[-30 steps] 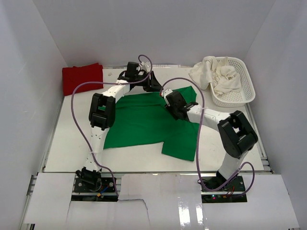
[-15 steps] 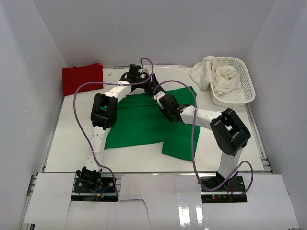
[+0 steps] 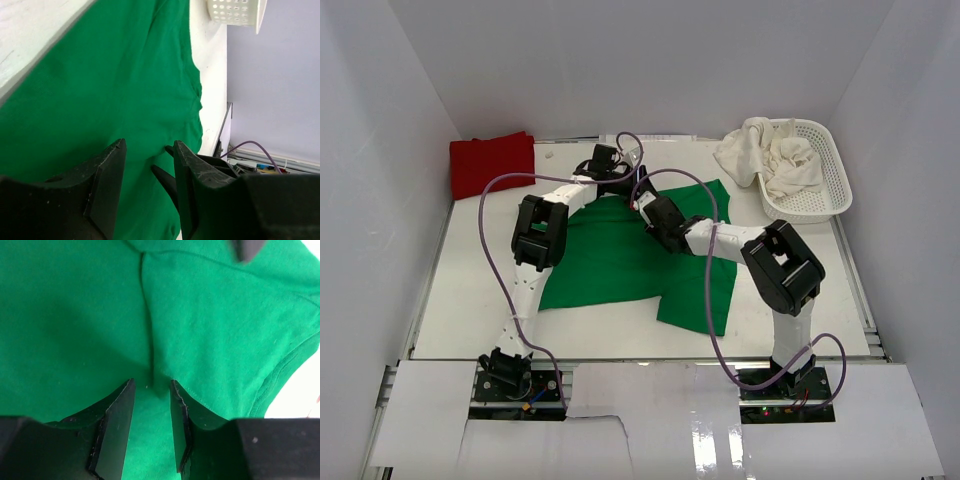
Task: Fold and stack the t-shirts
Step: Fold the flattened tshirt in 1/3 of the way
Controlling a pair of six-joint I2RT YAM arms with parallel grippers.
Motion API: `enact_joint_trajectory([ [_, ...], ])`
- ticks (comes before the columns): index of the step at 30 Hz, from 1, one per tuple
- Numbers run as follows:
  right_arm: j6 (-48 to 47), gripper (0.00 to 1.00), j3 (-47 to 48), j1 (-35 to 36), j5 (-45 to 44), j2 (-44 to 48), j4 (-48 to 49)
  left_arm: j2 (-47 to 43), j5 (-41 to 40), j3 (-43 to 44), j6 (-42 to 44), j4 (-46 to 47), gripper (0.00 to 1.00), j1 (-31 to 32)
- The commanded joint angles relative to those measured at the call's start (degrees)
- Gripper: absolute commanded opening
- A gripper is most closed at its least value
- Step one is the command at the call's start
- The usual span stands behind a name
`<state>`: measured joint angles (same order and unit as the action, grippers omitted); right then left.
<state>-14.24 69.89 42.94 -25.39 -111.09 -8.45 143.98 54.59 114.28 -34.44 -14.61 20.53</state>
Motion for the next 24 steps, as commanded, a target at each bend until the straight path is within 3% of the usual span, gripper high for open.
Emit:
enact_joint_trajectory([
  [1,-0.88,0.4,2.88,0.22,-1.15,-0.97,2.65,-0.02,1.31,-0.81,0.86,-0.15,0.53,0.38],
  [14,-0.7,0.3,3.33,-1.01,-1.07,-2.11,2.82,0.16,1.13,-2.31,1.65,-0.5,0.53,0.38],
  [24,-0.44,0.12,3.68,-1.45,-1.42,-1.76,2.56,0.6,-0.71,-2.13,3.41,-3.49,0.52,0.38],
])
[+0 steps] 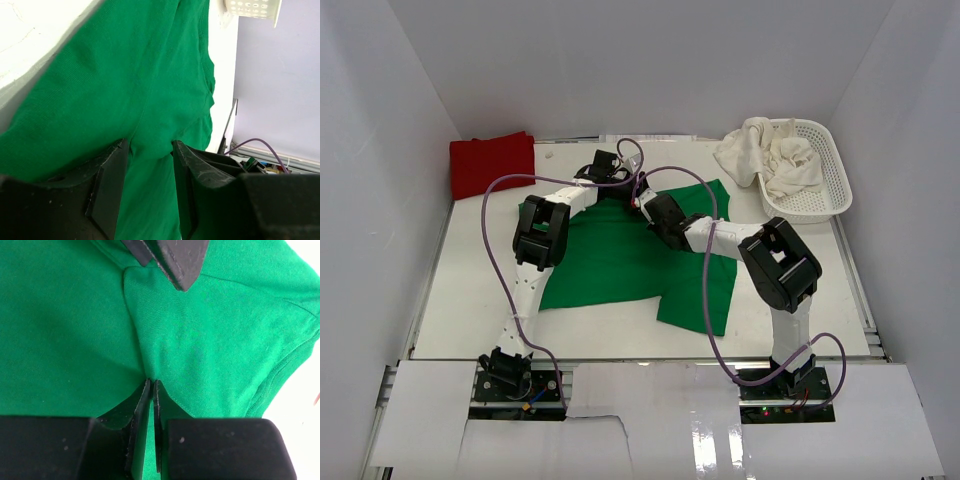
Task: Fold and stack the t-shirts
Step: Fold the flattened tshirt in 1/3 of the way
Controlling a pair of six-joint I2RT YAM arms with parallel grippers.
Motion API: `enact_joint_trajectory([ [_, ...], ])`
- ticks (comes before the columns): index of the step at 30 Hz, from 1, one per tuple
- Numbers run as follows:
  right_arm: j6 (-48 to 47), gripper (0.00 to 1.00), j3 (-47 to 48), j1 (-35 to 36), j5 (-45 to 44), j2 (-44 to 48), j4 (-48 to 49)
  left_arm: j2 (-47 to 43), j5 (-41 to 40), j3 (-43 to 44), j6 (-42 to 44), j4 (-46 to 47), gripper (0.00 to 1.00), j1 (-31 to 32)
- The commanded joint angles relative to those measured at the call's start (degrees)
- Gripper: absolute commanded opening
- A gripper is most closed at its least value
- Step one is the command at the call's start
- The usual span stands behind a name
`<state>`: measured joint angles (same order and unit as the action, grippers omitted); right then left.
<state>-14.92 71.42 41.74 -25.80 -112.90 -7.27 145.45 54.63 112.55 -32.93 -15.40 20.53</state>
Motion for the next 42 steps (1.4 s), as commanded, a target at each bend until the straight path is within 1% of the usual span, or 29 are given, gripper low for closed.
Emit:
enact_joint_trajectory([
  [1,0.15,0.12,2.15,-0.25,-0.92,0.05,1.38,-0.95,-0.75,-0.4,1.99,-2.88,0.52,0.38],
  [4,0.15,0.1,2.41,-0.43,-0.57,-0.04,1.12,-1.04,-1.02,-0.05,2.25,-3.23,0.52,0.38],
  [6,1.11,0.08,3.98,-0.95,1.97,-0.13,-1.06,-0.78,-1.02,0.38,2.25,-3.59,0.52,0.38],
  [7,1.73,0.08,4.69,-1.22,3.64,-0.13,-2.13,-0.78,-1.02,0.65,2.25,-3.67,0.52,0.38],
  [8,2.43,0.08,5.74,-2.18,7.83,-0.47,-3.44,-0.69,-0.93,0.74,2.43,-4.02,0.52,0.38],
  [10,4.71,0.08,9.16,-3.41,11.37,-0.65,-7.74,-0.43,-1.02,1.09,2.43,-4.38,0.53,0.38],
  [11,5.33,0.08,9.87,-4.63,15.39,-0.57,-8.54,-0.43,-1.02,1.09,2.52,-4.46,0.53,0.38],
  [13,7.0,0.08,11.98,-5.78,20.41,-0.48,-11.08,-0.43,-1.11,1.27,2.69,-4.73,0.52,0.38],
  [17,8.15,0.08,17.16,-8.68,27.18,-2.49,-17.32,-0.43,-1.28,1.44,2.87,-4.99,0.53,0.38],
  [20,8.15,0.11,20.33,-10.0,30.36,-4.34,-21.45,-0.43,-1.19,1.35,2.87,-5.17,0.52,0.38],
  [24,8.41,0.12,22.27,-11.67,35.11,-5.66,-25.42,-0.52,-1.37,1.09,3.04,-5.26,0.52,0.47],
  [26,8.94,0.13,22.62,-12.82,39.67,-6.01,-26.3,-0.52,-1.46,1.09,3.05,-5.34,0.52,0.38],
  [28,9.55,0.18,23.33,-13.61,43.97,-6.28,-27.97,-0.43,-1.46,1.09,3.13,-5.52,0.52,0.38],
  [29,9.82,0.26,23.59,-14.13,44.69,-6.54,-28.41,-0.43,-1.46,1.09,3.13,-5.52,0.53,0.38],
  [31,10.7,0.38,23.77,-14.84,45.75,-6.54,-28.94,-0.43,-1.46,1.0,3.22,-5.61,0.52,0.38],
  [32,10.87,0.48,23.59,-15.02,46.1,-6.11,-28.94,-0.51,-1.46,1.0,3.22,-5.69,0.52,0.38],
  [36,11.05,0.54,21.84,-15.19,44.88,-3.21,-27.63,-0.69,-1.72,0.92,3.66,-6.13,0.52,0.38],
  [39,11.31,0.55,19.82,-15.11,43.56,-0.75,-26.49,-0.87,-1.72,0.91,3.75,-6.22,0.53,0.38],
  [41,11.23,0.55,17.97,-15.11,41.37,1.19,-25.61,-0.87,-1.72,0.83,3.75,-6.22,0.52,0.38],
  [42,11.31,0.55,16.84,-14.93,38.4,3.37,-24.99,-1.04,-1.72,0.74,3.83,-6.22,0.52,0.38],
])
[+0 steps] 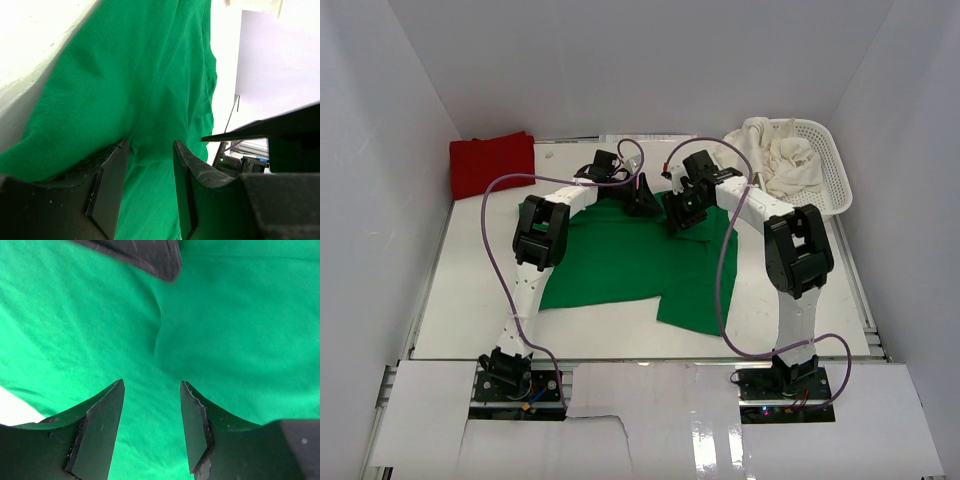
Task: Fold and stack the t-shirts
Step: Fold the flattened tshirt in 1/3 of the way
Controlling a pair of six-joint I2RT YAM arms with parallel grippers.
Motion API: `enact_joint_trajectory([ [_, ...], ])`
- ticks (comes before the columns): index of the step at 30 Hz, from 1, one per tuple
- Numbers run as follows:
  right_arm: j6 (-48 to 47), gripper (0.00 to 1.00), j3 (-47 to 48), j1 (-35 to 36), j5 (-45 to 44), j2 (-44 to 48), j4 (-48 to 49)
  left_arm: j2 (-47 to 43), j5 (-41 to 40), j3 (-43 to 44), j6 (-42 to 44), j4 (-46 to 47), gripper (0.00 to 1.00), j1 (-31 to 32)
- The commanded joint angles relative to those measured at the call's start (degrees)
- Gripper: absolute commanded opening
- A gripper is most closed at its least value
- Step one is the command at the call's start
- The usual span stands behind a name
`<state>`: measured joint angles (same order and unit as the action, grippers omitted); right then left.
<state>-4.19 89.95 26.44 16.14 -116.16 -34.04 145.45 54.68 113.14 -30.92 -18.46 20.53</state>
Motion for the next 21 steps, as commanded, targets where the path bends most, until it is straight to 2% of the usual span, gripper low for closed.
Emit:
enact_joint_trajectory([
  [1,0.76,0.55,-4.67,0.37,-5.14,7.78,3.96,-1.04,-1.85,0.06,1.82,-3.25,0.52,0.38],
  [3,1.46,0.56,-7.06,0.37,-12.14,9.71,4.95,-1.3,-2.03,-0.29,2.0,-3.16,0.52,0.38],
  [5,3.21,0.56,-8.3,-0.24,-14.37,10.16,3.82,-1.39,-2.12,-0.38,2.0,-3.25,0.52,0.38],
  [10,6.73,0.5,-10.67,-3.93,-12.28,10.34,3.63,-1.39,-2.03,0.06,1.82,-3.25,0.52,0.38],
  [21,11.83,0.5,-16.21,-9.65,-8.14,13.06,6.09,-1.48,-2.2,0.06,2.35,-3.69,0.52,0.38],
])
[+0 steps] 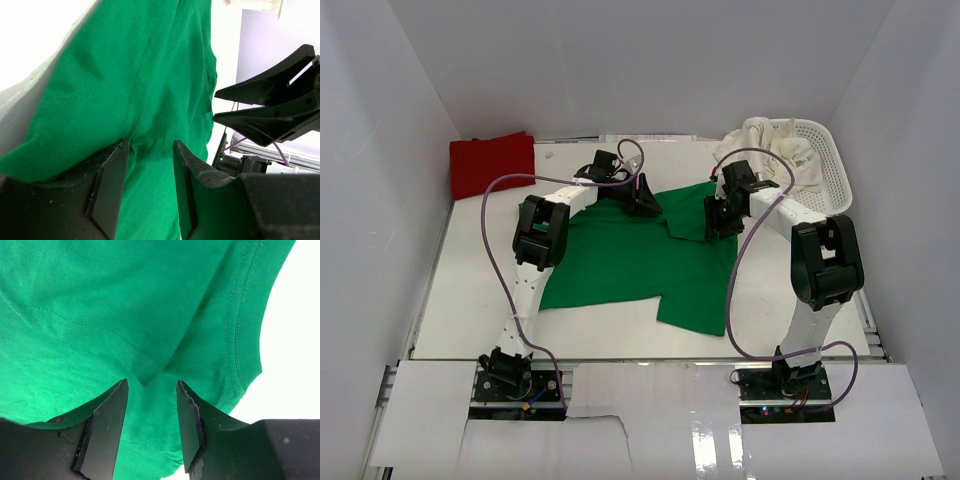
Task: Fold and stack the t-shirts
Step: Fold the flattened tshirt in 1/3 of the way
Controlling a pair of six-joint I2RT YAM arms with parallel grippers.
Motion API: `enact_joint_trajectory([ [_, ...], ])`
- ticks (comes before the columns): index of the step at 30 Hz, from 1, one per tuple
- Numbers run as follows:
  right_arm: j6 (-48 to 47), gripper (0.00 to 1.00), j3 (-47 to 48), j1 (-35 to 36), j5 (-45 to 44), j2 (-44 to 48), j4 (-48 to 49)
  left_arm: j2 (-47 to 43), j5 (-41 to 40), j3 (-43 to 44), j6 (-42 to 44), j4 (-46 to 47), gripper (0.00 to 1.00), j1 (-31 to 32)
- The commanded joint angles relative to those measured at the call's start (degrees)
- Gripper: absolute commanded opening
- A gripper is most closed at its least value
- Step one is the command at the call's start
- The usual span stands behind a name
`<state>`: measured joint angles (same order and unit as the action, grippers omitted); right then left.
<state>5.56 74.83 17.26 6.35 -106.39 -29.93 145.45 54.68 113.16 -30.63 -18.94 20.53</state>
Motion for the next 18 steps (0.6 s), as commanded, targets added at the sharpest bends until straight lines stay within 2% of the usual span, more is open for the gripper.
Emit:
enact_joint_trajectory([
  [1,2.08,0.5,-1.26,-0.73,2.0,3.12,2.16,-1.48,-2.12,0.04,2.07,-3.21,0.52,0.38],
  [11,3.31,0.44,-1.35,-1.35,5.69,0.22,3.65,-1.31,-2.2,0.65,2.51,-4.0,0.52,0.38],
  [18,3.75,0.44,-1.7,-1.61,6.22,-1.01,4.27,-1.04,-2.38,1.09,2.77,-4.53,0.52,0.38],
])
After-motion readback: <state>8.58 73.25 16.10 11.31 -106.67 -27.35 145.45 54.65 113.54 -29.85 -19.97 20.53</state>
